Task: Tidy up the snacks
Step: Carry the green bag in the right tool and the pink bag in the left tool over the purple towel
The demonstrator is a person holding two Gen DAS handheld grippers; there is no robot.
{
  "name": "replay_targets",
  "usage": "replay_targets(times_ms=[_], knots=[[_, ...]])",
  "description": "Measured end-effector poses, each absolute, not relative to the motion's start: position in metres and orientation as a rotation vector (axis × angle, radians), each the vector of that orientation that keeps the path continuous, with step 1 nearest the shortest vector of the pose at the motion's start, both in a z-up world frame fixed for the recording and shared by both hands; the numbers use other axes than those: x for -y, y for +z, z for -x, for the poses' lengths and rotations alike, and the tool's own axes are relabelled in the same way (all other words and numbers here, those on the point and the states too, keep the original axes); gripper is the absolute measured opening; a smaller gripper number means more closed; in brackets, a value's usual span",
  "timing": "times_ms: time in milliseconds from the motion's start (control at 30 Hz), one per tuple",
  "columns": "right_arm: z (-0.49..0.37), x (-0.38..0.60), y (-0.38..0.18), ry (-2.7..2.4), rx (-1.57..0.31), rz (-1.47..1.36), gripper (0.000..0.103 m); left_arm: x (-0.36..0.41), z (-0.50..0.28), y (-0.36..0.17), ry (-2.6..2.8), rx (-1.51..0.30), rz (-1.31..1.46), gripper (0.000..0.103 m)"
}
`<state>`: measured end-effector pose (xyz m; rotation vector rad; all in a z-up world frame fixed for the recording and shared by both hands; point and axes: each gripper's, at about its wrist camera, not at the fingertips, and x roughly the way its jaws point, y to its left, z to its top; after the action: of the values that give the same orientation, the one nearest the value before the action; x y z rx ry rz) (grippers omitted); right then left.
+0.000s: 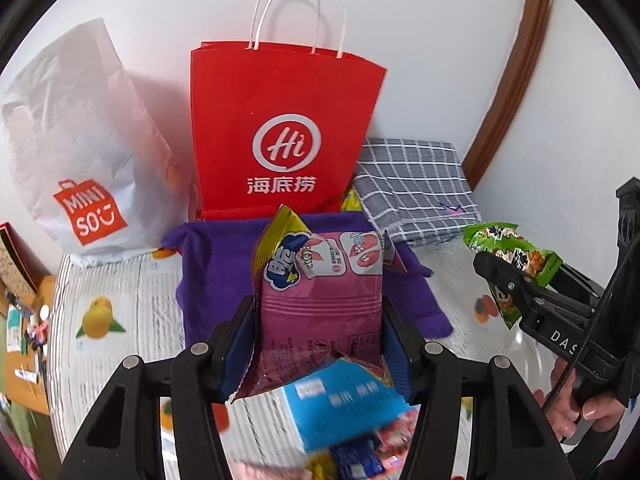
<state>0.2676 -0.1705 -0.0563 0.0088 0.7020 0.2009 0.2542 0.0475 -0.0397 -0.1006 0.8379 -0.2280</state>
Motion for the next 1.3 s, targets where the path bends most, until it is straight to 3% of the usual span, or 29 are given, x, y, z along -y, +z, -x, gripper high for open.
replay_targets(times_ms=[667, 1300], knots=[[-0.381, 0.147, -0.114, 0.248, -0.780, 0.024, 0.053, -0.089, -0.349, -0.090, -0.158, -0.891, 0.158, 0.056], [-0.410, 0.154, -0.180, 0.241, -0.940, 0.029, 0.053, -0.087, -0.373, -0.146, -0.170, -1.002, 0.170, 0.056]])
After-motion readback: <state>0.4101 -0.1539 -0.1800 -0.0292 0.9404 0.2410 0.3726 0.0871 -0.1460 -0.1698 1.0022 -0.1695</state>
